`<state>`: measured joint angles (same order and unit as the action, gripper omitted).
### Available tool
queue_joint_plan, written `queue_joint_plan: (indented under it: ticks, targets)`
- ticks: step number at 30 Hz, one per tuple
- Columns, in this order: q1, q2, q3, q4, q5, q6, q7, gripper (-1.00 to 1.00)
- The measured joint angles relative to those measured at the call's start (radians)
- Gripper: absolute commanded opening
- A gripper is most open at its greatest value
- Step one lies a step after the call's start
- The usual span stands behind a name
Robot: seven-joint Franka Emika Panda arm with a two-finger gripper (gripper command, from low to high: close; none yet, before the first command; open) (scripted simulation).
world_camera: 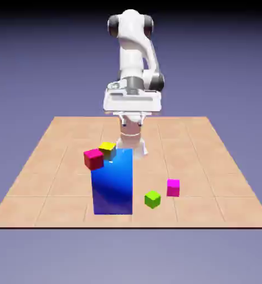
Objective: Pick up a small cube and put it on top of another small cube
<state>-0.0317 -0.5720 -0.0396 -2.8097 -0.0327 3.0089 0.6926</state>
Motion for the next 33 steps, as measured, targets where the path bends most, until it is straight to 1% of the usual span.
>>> queue_joint_plan:
  ticks: [33]
  targets:
    - [-1.196,-0.053,-1.084,0.008,-0.896,-0.77,-1.326,0.0]
